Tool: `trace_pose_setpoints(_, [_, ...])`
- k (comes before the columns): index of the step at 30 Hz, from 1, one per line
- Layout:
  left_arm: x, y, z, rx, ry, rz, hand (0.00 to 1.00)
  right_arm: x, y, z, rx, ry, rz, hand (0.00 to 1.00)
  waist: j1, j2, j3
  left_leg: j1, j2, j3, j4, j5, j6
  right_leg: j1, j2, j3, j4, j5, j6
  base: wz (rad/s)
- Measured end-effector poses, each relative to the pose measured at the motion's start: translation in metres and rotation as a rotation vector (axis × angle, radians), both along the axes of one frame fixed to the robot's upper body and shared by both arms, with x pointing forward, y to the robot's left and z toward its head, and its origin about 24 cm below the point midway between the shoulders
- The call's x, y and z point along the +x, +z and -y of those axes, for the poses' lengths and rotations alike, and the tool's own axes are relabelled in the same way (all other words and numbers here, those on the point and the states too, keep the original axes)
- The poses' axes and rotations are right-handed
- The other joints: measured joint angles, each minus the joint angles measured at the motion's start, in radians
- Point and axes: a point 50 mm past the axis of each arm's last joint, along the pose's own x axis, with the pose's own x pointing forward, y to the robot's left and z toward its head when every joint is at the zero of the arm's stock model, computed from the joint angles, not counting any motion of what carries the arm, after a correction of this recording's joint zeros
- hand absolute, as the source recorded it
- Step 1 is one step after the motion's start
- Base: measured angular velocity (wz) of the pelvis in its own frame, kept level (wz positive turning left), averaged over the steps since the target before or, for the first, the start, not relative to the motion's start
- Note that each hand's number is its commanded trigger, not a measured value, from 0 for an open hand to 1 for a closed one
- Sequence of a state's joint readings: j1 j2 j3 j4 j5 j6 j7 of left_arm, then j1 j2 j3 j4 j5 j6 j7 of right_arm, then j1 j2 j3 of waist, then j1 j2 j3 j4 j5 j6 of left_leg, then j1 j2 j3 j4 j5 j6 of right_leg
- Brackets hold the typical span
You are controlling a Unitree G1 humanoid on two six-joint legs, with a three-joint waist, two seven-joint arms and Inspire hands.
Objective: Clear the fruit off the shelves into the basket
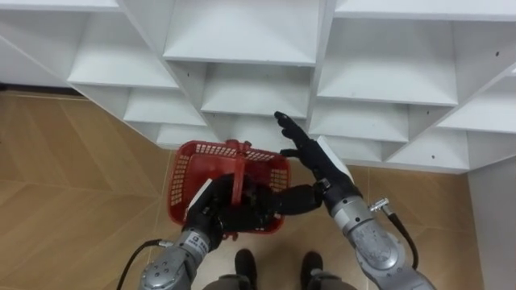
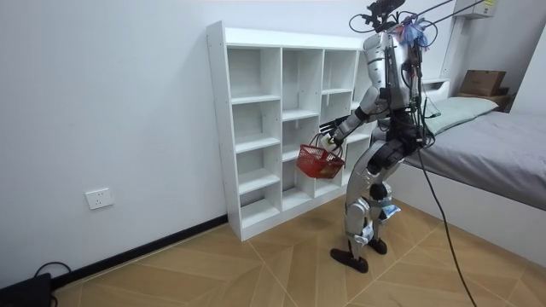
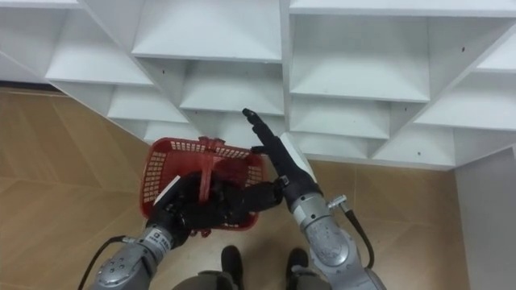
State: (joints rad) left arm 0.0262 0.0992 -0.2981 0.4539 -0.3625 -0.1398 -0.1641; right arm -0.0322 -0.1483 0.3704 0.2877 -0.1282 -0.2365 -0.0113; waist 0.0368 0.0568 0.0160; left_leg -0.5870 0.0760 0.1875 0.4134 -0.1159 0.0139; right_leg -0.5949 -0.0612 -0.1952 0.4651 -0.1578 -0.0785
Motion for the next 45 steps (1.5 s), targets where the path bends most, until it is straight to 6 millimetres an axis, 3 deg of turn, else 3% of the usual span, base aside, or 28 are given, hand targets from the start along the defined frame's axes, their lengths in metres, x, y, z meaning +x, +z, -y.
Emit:
trace_pose_setpoints(24, [-0.001,-0.001,-0.003,0.009,0.004,-0.003,1.0,-0.004,-0.006,0.005,0.014,-0.028,-0.031,0.0,-0.002,0.0,0.0001,0.004,0.001,0.0,0.001,-0.002,-0.002,0.003,0.003,0.005,-0.001,0.0,0.0,0.0])
trace_pose_setpoints(28, [-0.001,-0.002,-0.013,0.029,0.029,-0.002,1.0,-0.005,-0.023,0.025,0.012,-0.117,-0.108,0.0,-0.002,-0.003,0.0018,0.04,0.001,0.0,-0.01,-0.003,-0.004,0.042,0.007,0.005,-0.015,-0.001,0.0,0.0])
trace_pose_setpoints(35, [-0.018,-0.019,-0.038,0.131,0.059,-0.065,1.0,-0.024,-0.052,0.057,-0.025,-0.255,-0.236,0.0,-0.007,-0.022,0.0095,0.123,-0.003,0.001,-0.046,-0.007,-0.009,0.122,0.011,0.005,-0.042,-0.008,0.004,-0.01])
trace_pose_setpoints(41, [-0.045,-0.049,-0.057,0.296,0.037,-0.216,1.0,-0.047,-0.078,0.073,-0.062,-0.339,-0.36,0.0,-0.014,-0.039,0.0027,0.228,-0.004,-0.007,-0.1,-0.006,-0.02,0.244,0.03,-0.001,-0.124,-0.003,0.008,0.05])
trace_pose_setpoints(45, [-0.058,-0.057,-0.064,0.392,0.013,-0.249,1.0,-0.06,-0.089,0.083,-0.089,-0.371,-0.419,0.0,-0.022,-0.042,-0.0006,0.278,-0.013,-0.006,-0.128,-0.009,-0.023,0.289,0.027,-0.001,-0.143,-0.008,0.013,0.0])
